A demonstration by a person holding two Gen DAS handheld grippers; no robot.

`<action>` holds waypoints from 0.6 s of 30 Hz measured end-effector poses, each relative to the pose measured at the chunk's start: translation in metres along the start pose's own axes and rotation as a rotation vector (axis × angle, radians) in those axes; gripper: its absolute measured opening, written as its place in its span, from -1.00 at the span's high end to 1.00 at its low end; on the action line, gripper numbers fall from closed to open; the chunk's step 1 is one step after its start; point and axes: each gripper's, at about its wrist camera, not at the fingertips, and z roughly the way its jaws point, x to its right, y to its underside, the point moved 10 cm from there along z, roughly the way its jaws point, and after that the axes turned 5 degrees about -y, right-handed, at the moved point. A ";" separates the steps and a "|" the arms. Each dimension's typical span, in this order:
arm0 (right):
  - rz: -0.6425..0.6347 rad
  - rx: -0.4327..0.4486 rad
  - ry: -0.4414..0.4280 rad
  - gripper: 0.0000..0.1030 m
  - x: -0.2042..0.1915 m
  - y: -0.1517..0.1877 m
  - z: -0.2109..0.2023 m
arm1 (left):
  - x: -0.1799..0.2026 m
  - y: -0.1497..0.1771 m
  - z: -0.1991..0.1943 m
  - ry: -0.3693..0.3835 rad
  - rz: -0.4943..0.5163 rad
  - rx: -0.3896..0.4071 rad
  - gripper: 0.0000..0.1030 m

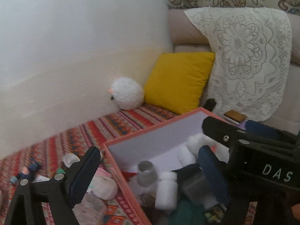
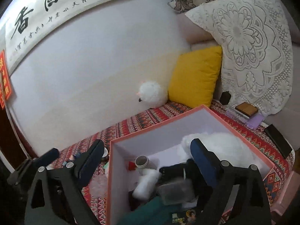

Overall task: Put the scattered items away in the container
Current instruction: 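Carry the clear case into the pink box while the left tool drops the pill bottle in, then grasp the clear flower-shaped container with the right tool while the left tool grasps the blue doll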

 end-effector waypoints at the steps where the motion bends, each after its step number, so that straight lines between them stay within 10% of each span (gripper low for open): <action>1: -0.003 0.003 0.005 -0.86 -0.003 0.000 0.001 | -0.003 0.000 -0.001 -0.015 0.005 0.003 -0.77; 10: -0.071 0.025 -0.028 -0.90 -0.057 0.007 0.000 | -0.072 0.018 -0.027 -0.127 -0.060 -0.011 -0.82; 18: -0.210 -0.061 -0.197 -0.97 -0.176 0.058 0.026 | -0.223 0.103 -0.060 -0.352 -0.201 -0.089 -0.84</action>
